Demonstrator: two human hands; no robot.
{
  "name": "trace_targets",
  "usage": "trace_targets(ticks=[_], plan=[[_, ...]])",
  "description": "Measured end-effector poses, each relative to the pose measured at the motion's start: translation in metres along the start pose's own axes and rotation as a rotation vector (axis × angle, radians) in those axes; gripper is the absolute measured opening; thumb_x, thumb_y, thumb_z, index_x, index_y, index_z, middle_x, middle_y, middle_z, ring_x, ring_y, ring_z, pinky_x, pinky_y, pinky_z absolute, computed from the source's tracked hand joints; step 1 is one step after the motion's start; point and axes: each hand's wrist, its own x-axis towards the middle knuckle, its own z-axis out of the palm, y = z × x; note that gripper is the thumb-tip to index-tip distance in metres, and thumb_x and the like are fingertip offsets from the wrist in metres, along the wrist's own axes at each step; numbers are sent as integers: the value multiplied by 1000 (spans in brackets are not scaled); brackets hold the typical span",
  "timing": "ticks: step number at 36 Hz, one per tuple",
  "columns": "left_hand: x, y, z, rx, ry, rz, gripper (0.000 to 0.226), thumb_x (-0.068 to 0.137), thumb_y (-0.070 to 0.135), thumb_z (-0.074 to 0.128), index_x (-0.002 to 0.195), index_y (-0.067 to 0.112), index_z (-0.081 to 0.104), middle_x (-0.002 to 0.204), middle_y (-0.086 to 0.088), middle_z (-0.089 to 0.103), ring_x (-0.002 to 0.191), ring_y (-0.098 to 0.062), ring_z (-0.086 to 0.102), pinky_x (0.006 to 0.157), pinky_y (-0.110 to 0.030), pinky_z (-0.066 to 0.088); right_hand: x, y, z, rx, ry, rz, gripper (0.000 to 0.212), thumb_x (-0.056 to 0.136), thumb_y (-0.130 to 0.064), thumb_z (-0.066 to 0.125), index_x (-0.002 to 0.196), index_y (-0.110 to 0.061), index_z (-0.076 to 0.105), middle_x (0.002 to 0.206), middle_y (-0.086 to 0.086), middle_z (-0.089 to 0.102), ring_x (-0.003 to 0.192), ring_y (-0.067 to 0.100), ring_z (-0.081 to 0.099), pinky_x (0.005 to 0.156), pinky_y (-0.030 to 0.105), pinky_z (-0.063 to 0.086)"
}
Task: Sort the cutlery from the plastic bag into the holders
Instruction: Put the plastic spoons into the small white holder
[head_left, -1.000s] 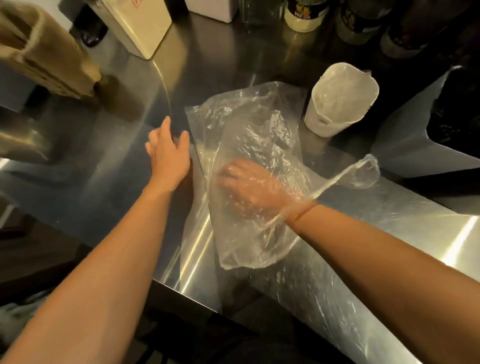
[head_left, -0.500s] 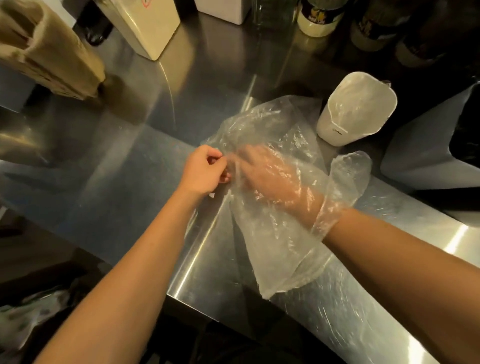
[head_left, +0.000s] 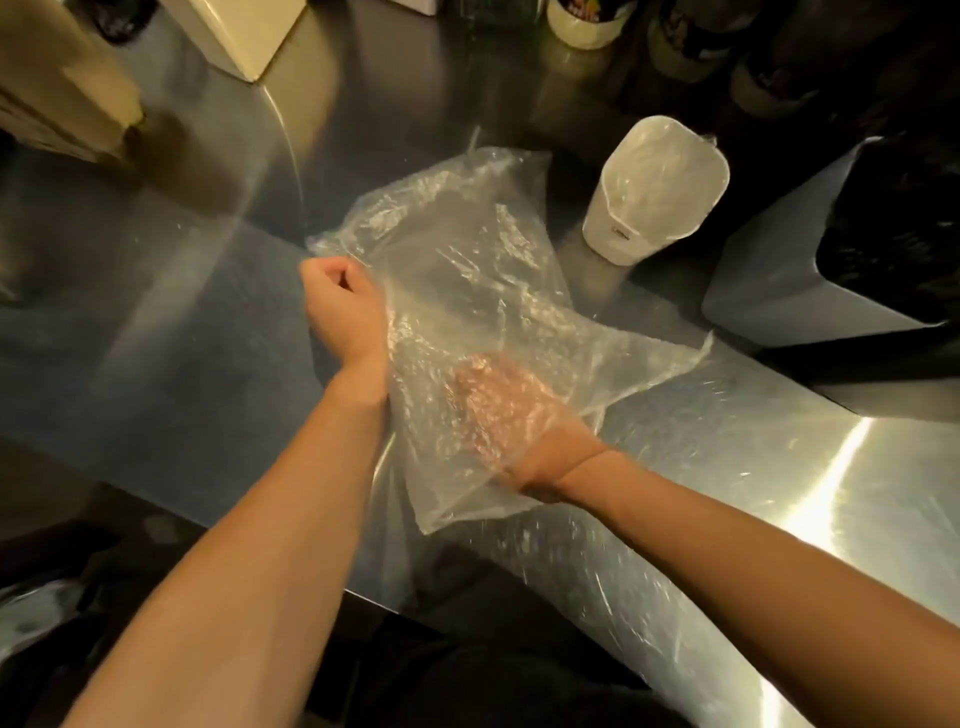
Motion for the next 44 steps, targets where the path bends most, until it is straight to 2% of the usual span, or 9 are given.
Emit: trace_targets(ticks=[5,8,11,16,21,27,34,40,44], plan=[[-1,6,-2,20,37,-12,4,89,8,53,92,12,54,81,1,57,85,-25,54,87,-29,38,-26,10,12,-369,31,-14,71,94,-63,28,147,-19,44,146,12,52,136,36,44,121,52,21],[-8,17,-8,141,77,39,33,81,17,58,114,16,58,113,-4,56,117,-25,50,113,-36,14,-30,16,23,-358,61,50,62,96,-57,37,143,-18,47,132,14,62,119,35,57,109,47,40],[-28,37,-24,117,81,368,39,76,10,55,114,12,60,116,-8,57,110,-27,51,106,-45,32,-24,26,33,-353,150,24,56,96,-55,41,136,-17,53,119,13,68,110,35,62,103,46,44],[-76,23,-22,353,-716,961,40,90,29,52,128,19,60,134,-6,53,120,-31,47,107,-39,32,-20,44,47,-216,267,-6,82,82,-62,47,150,-16,42,144,18,51,132,41,45,116,54,31],[-81,-24,-18,699,-776,879,53,96,45,37,143,24,45,152,-7,37,132,-35,34,112,-50,33,-27,49,45,-244,634,-6,62,65,-51,74,115,-16,62,122,11,42,105,33,38,91,50,51],[-89,-29,-14,745,-657,861,50,96,37,44,143,18,45,153,-10,37,135,-38,33,112,-51,34,-49,49,45,-222,570,172,47,67,-33,73,109,-11,69,111,18,60,101,37,54,90,44,51],[-90,-29,-10,764,-645,820,50,98,35,45,145,18,43,155,-9,34,139,-37,28,118,-51,26,-67,47,48,-248,396,180,53,83,-44,66,126,-14,61,121,14,58,109,31,53,95,41,47],[-90,-27,-9,790,-669,791,52,99,37,43,147,19,40,157,-10,32,142,-37,25,119,-52,24,-73,54,48,-286,335,115,47,70,-30,76,108,-5,68,106,16,63,86,33,64,64,37,55],[-90,-25,-11,803,-675,788,52,99,37,42,148,19,38,158,-9,30,143,-36,23,120,-52,22,-75,54,42,-289,346,87,49,86,-35,61,127,-8,59,125,13,53,101,29,60,67,38,54]])
